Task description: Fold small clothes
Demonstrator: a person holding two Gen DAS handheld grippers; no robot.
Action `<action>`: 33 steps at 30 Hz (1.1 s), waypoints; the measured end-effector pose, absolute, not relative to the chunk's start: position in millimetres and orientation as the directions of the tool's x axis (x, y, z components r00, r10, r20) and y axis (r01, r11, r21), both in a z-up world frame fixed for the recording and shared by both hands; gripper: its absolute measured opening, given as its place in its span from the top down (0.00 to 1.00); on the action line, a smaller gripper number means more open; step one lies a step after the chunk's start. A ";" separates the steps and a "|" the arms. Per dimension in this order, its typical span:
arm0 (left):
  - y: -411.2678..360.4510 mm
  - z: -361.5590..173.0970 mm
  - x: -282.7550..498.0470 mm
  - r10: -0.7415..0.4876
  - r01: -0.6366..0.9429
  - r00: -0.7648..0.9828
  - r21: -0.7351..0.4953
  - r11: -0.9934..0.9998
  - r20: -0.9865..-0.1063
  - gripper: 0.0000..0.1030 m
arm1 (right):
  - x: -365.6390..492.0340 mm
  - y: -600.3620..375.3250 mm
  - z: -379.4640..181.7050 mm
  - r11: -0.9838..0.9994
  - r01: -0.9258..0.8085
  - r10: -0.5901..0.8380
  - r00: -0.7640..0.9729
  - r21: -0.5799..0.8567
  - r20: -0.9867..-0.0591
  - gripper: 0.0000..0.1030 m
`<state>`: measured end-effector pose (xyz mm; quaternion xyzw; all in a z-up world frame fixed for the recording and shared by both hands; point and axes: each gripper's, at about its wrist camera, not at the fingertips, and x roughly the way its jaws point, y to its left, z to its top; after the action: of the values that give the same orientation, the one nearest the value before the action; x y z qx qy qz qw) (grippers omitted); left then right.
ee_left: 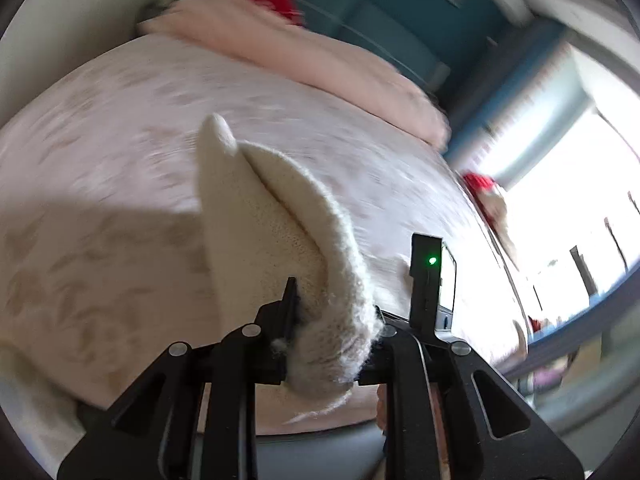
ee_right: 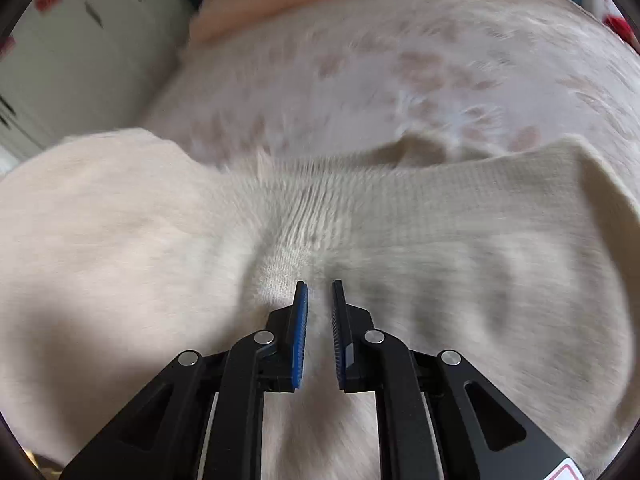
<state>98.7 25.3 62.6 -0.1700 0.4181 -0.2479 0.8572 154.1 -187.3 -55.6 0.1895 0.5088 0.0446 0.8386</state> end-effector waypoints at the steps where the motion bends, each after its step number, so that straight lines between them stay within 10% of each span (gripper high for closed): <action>1: 1.1 66.7 97.4 -0.585 0.332 0.508 -0.484 0.810 -0.632 0.81 | 144.5 -201.8 -46.2 0.919 0.124 0.266 0.505 0.374 -0.821 0.89; 9: -126.3 -6.1 70.1 -0.514 0.488 0.367 -0.310 0.816 -0.776 0.68 | 38.5 -322.7 -21.8 0.859 0.305 0.171 0.585 0.410 -0.793 0.78; 14: -100.5 -4.4 23.2 -0.519 0.553 0.460 -0.224 0.802 -0.721 0.30 | 11.2 -337.8 -12.2 0.822 0.302 0.215 0.620 0.482 -0.754 0.38; 21: -47.6 -31.6 10.1 -0.291 0.435 0.524 -0.042 0.900 -0.801 0.16 | 55.1 -293.6 -34.0 0.797 0.220 0.382 0.538 0.562 -0.751 0.29; 25: -36.5 -54.5 26.3 -0.237 0.366 0.502 -0.043 0.930 -0.832 0.16 | 85.2 -261.0 -66.7 0.798 0.236 0.429 0.423 0.554 -0.798 0.29; 26: -35.5 -56.3 28.0 -0.223 0.357 0.505 -0.033 0.933 -0.834 0.16 | 88.6 -255.6 -68.9 0.796 0.234 0.437 0.415 0.558 -0.798 0.41; 27: -36.1 -57.6 30.6 -0.212 0.351 0.505 -0.026 0.936 -0.836 0.16 | 92.7 -247.1 -66.8 0.799 0.210 0.447 0.417 0.563 -0.791 0.79; 33: -34.3 -57.9 48.7 -0.243 0.332 0.464 -0.087 0.939 -0.852 0.34 | 83.2 -251.4 34.4 0.813 0.040 0.436 0.620 0.581 -0.653 0.86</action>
<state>48.7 -34.3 -57.9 0.0453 0.4895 -0.1681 0.8545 83.2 -251.4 34.4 0.2828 0.4205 0.1159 0.8543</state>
